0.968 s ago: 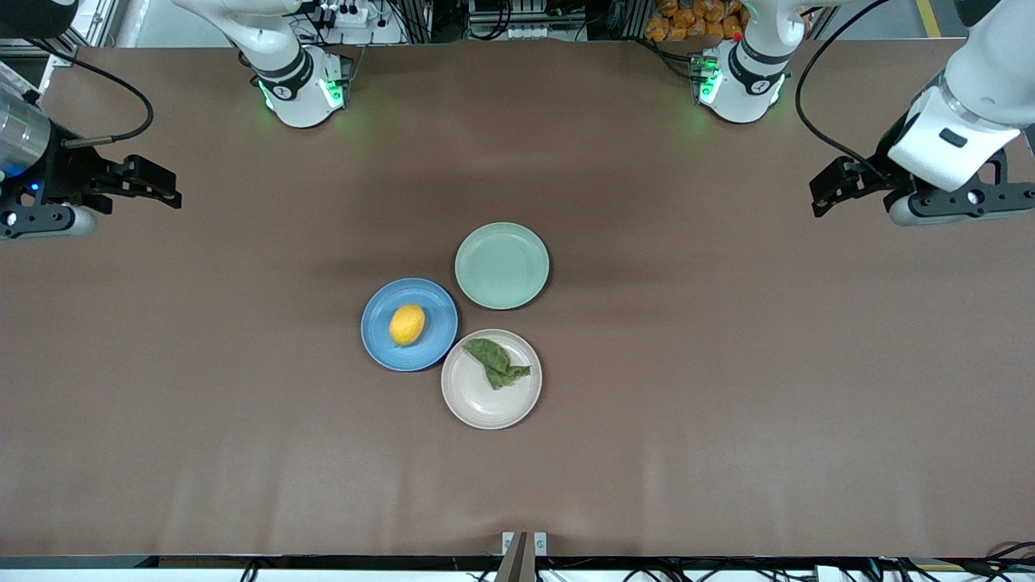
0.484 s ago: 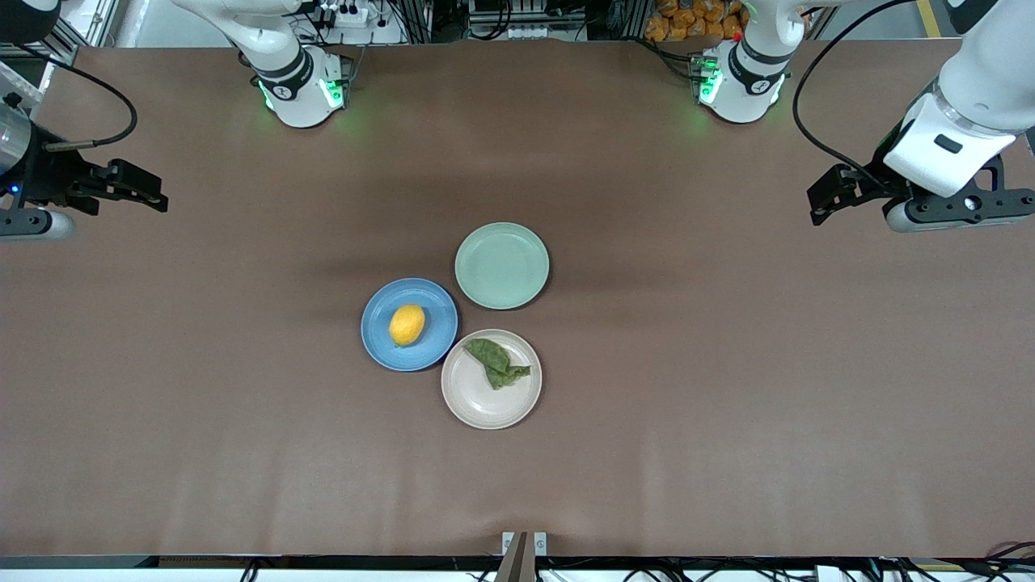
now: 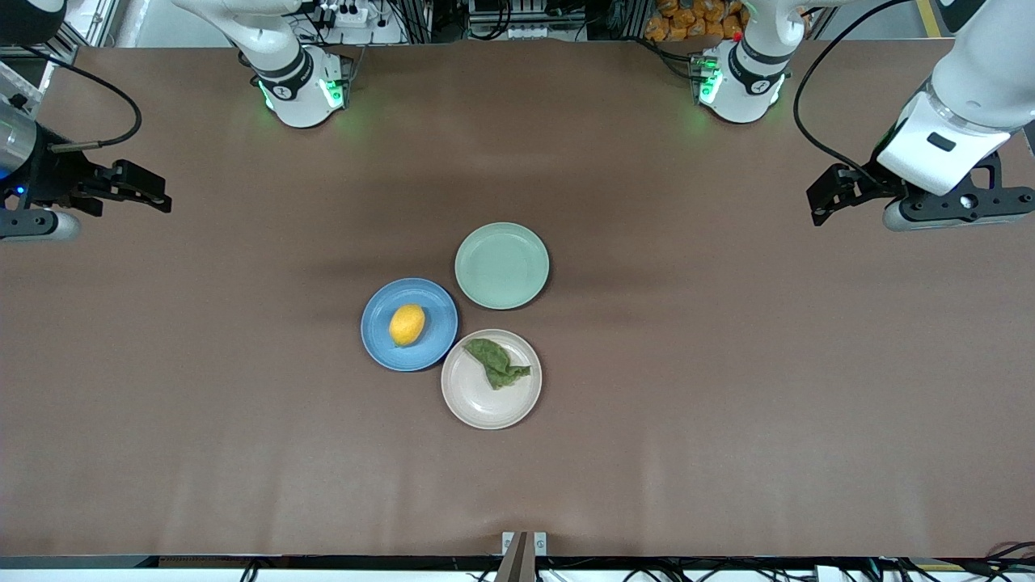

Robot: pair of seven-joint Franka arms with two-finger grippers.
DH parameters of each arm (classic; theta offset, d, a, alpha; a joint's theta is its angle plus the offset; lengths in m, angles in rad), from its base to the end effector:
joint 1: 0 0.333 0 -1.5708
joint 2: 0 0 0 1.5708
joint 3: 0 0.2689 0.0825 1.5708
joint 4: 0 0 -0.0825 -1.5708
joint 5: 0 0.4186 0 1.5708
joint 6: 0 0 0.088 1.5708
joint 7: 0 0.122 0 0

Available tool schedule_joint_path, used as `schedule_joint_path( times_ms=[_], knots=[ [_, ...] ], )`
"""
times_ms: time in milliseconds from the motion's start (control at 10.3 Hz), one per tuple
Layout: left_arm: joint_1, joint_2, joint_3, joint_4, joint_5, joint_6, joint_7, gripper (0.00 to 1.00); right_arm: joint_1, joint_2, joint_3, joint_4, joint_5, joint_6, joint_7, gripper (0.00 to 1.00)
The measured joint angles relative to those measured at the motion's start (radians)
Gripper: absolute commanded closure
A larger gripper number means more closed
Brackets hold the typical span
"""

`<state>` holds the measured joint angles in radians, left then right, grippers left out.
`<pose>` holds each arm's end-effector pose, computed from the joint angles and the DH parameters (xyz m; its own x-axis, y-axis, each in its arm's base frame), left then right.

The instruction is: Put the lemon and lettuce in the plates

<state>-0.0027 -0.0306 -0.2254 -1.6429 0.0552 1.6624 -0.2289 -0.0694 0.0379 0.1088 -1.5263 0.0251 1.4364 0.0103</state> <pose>0.5759 -0.1287 0.5517 0.9981 -0.0045 0.0619 -0.0014 -0.9988 -0.0492 0.5818 0.0253 0.5518 0.9913 0.0326 -0.1275 0.0293 -0.9992 -0.0279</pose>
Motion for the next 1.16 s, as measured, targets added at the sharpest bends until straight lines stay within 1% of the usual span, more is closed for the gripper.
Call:
schedule_joint_path(
  times_ms=[290,1161],
  knots=[
    [0.006,0.000,0.003,0.002,0.000,0.000,0.089,0.00,0.000,0.000,0.000,0.000,0.000,0.000,0.000,0.00],
    [0.044,-0.007,0.009,0.008,-0.012,-0.005,0.094,0.00,0.001,0.000,0.000,0.000,0.000,0.001,0.000,0.00]
  ],
)
